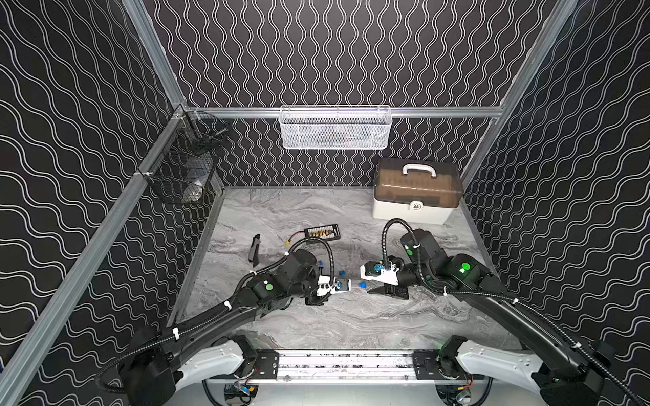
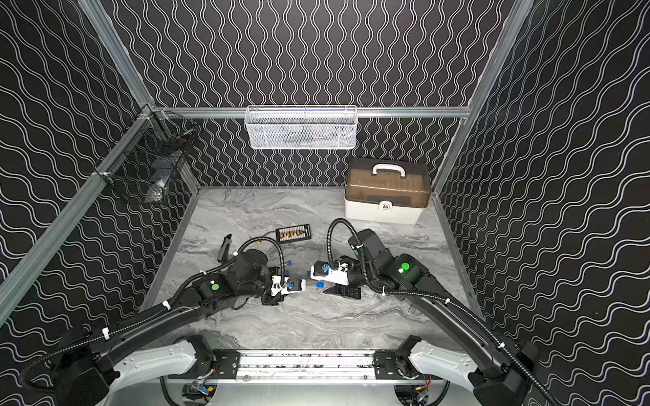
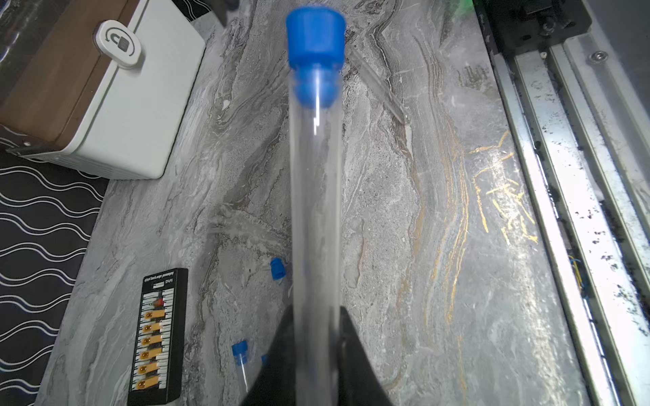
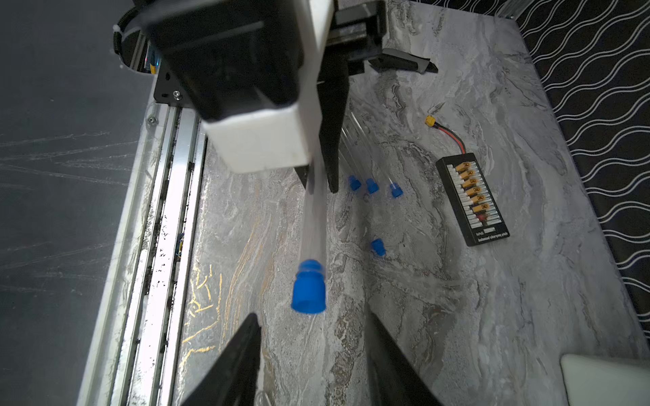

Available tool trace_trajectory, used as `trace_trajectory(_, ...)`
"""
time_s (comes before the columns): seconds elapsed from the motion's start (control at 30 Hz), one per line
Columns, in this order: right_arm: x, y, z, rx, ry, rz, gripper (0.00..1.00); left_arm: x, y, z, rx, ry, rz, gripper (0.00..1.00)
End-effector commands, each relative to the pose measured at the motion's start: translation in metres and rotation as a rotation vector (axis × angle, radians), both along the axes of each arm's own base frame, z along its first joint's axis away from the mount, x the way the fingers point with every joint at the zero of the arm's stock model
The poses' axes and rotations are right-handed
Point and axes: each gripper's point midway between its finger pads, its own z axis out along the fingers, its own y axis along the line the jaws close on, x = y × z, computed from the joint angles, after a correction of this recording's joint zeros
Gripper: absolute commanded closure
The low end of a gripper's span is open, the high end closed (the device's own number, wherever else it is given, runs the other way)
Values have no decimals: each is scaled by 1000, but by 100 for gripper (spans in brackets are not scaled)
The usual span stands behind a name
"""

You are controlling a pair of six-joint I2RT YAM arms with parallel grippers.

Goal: Insert stoppers into test tubes
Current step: Insert the stopper into the test tube.

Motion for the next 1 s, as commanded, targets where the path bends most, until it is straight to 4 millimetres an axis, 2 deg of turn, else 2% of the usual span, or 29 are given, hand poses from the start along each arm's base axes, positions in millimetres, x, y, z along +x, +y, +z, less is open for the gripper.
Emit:
trace_trajectory(0.0, -1, 9, 6, 31, -55, 73, 56, 1, -6, 8, -39, 4, -7, 100)
trace_trajectory(0.23, 4, 13, 6, 35, -81, 83, 68, 2, -7, 9, -47, 8, -4, 100)
trace_trajectory(0.67, 3, 12, -2, 7, -81, 97, 72, 2, -8, 11, -67, 11, 6, 100)
trace_trajectory(0.97, 4, 13, 0, 13, -90, 91, 81, 2, -7, 12, -67, 9, 6, 100)
